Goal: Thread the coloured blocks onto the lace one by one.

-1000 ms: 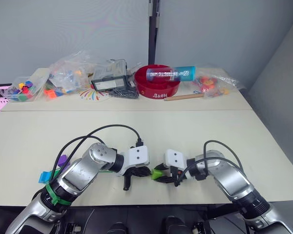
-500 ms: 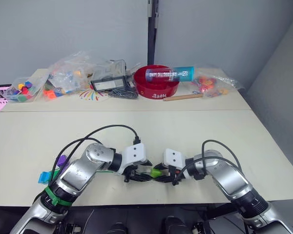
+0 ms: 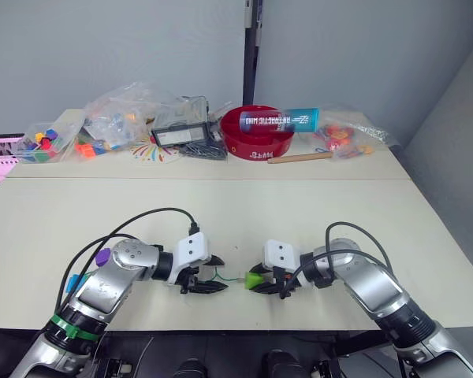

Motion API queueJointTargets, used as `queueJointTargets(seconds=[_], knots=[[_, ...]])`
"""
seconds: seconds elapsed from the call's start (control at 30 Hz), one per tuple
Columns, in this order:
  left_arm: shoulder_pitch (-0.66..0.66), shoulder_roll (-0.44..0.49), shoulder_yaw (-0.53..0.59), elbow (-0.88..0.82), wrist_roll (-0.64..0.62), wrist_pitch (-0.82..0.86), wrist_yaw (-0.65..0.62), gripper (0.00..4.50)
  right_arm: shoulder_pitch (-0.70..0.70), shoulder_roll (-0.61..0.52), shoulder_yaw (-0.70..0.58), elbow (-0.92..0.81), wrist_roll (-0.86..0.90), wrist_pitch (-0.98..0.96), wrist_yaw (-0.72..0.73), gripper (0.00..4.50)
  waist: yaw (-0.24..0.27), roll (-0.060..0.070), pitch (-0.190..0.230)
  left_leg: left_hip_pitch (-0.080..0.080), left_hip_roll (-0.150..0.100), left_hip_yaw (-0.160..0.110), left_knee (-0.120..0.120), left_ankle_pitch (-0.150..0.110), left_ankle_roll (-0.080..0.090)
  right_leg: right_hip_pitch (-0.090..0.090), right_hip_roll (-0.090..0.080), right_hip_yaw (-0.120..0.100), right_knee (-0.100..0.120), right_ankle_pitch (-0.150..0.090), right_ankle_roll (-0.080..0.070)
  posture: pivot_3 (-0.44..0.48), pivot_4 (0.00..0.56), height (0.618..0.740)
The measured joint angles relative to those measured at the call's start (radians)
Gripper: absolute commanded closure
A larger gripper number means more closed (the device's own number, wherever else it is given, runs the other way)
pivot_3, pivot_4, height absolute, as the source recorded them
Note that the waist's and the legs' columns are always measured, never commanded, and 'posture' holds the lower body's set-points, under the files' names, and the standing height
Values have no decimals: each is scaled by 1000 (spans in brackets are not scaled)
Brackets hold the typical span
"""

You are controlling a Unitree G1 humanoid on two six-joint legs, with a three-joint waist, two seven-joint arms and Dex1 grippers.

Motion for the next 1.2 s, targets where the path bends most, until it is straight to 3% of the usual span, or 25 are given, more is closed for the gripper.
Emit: queueJointTargets(seconds=[0.27, 0.3, 0.97, 1.0, 1.07, 1.2], knots=[[0, -5, -17, 36, 32, -14, -5, 4359, -1, -5, 3, -8, 1, 9, -3, 3186, 0, 0, 0, 0, 0, 0, 0, 0, 0, 0, 0, 0, 0, 0, 0, 0, 150, 731], [0, -5, -17, 36, 32, -15, -10, 4500, -1, -5, 3, -8, 1, 9, -5, 3186, 0, 0, 0, 0, 0, 0, 0, 0, 0, 0, 0, 0, 0, 0, 0, 0, 150, 731], [-63, -71, -90, 16, 71, 3, 9, 4500, -10, 8, 15, -7, 1, 24, -19, 3187, -5, 0, 0, 1, 0, 0, 0, 0, 0, 0, 0, 0, 1, 0, 0, 0, 150, 731], [-62, -67, -90, 15, 70, 5, 8, 4230, -10, 10, 14, -6, 1, 26, -19, 3187, -6, 0, 0, 1, 0, 0, 0, 0, 0, 0, 0, 0, 1, 0, 0, 0, 150, 731], [-62, -56, -88, 15, 70, 6, 8, 3645, -10, 14, 12, -4, 2, 29, -20, 2164, -7, 0, 0, 1, 1, 0, 0, 0, 0, 0, 1, 0, 1, 0, 0, 0, 150, 731], [-53, -25, -63, -7, 56, 8, -9, 2308, -2, 18, -15, -7, 23, 66, -36, 874, -4, 0, 0, 0, 1, 0, 0, 0, 0, -1, 0, 0, 1, 0, 0, 0, 150, 731]])
